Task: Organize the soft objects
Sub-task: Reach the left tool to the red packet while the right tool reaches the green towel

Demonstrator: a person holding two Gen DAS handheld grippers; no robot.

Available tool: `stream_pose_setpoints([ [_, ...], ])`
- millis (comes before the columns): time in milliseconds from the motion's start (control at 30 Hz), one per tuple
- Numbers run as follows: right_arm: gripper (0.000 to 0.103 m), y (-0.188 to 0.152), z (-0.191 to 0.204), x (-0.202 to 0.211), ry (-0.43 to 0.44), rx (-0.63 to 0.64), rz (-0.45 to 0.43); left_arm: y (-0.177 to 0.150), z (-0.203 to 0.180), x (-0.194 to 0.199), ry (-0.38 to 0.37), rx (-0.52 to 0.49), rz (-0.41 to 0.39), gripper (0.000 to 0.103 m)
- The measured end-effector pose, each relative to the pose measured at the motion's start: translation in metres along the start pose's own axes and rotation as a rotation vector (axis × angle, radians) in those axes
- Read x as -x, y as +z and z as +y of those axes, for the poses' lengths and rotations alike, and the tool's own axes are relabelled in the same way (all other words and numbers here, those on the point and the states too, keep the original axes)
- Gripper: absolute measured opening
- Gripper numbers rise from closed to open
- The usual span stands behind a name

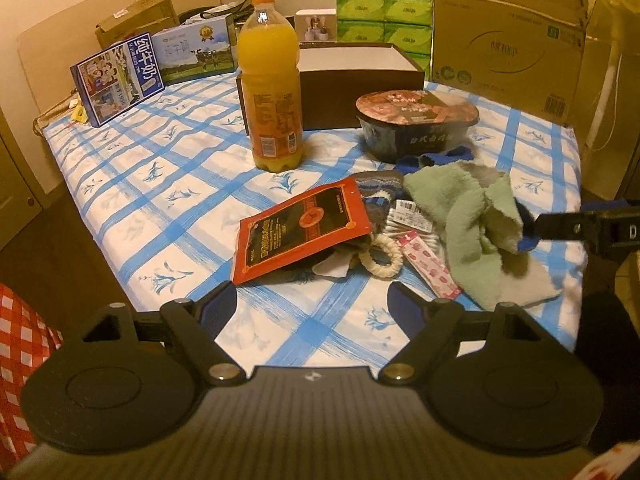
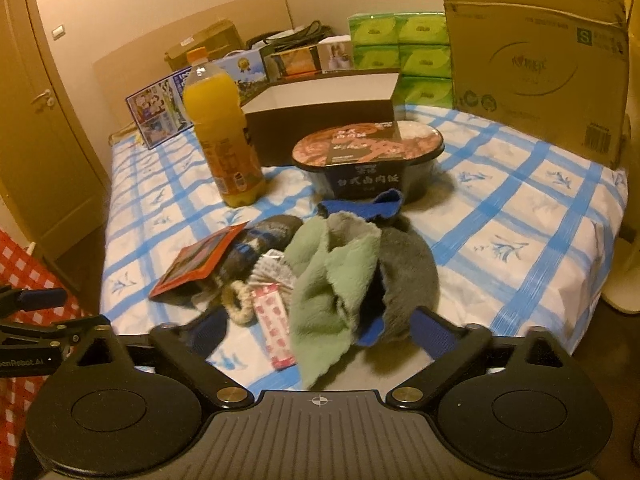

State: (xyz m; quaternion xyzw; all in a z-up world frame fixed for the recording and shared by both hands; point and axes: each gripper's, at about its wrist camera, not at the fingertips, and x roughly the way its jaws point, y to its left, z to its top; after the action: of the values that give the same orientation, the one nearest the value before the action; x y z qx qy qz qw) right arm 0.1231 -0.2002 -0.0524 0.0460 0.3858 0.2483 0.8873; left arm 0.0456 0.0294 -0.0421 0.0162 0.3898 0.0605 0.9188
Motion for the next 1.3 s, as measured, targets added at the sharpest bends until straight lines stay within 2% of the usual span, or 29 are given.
stream_pose_setpoints([
  [167, 0.09, 0.003, -0.018, -0.009, -0.058, -0.023, 0.002, 0.002, 0.003, -0.027, 0.008, -0.042, 0.005, 0.08],
  [233, 0.09, 0.003, -0.026, -0.013, -0.071, -0.044, 0.008, 0.002, 0.004, -0.042, 0.027, -0.068, 0.01, 0.074],
  [400, 0.09, 0.001, -0.036, -0.023, -0.09, -0.078, 0.023, 0.0, 0.005, -0.079, 0.083, -0.141, 0.015, 0.07],
  [500, 0.09, 0.002, -0.038, -0.03, -0.097, -0.089, 0.032, -0.005, 0.003, -0.098, 0.114, -0.208, 0.008, 0.063],
  [667, 0.09, 0.006, -0.04, -0.041, -0.109, -0.104, 0.047, -0.008, 0.006, -0.127, 0.118, -0.249, 0.02, 0.054],
  [800, 0.09, 0.01, -0.041, -0.048, -0.118, -0.115, 0.05, -0.014, 0.003, -0.145, 0.175, -0.34, 0.005, 0.049],
  [867, 0.09, 0.011, -0.042, -0.051, -0.123, -0.122, 0.055, -0.016, 0.002, -0.151, 0.193, -0.374, -0.002, 0.045],
  [1000, 0.09, 0.012, -0.044, -0.056, -0.129, -0.131, 0.068, -0.014, 0.003, -0.151, 0.184, -0.394, -0.043, 0.039],
  [1300, 0.09, 0.012, -0.049, -0.061, -0.133, -0.156, 0.089, -0.021, 0.008, -0.162, 0.217, -0.517, -0.034, 0.038],
])
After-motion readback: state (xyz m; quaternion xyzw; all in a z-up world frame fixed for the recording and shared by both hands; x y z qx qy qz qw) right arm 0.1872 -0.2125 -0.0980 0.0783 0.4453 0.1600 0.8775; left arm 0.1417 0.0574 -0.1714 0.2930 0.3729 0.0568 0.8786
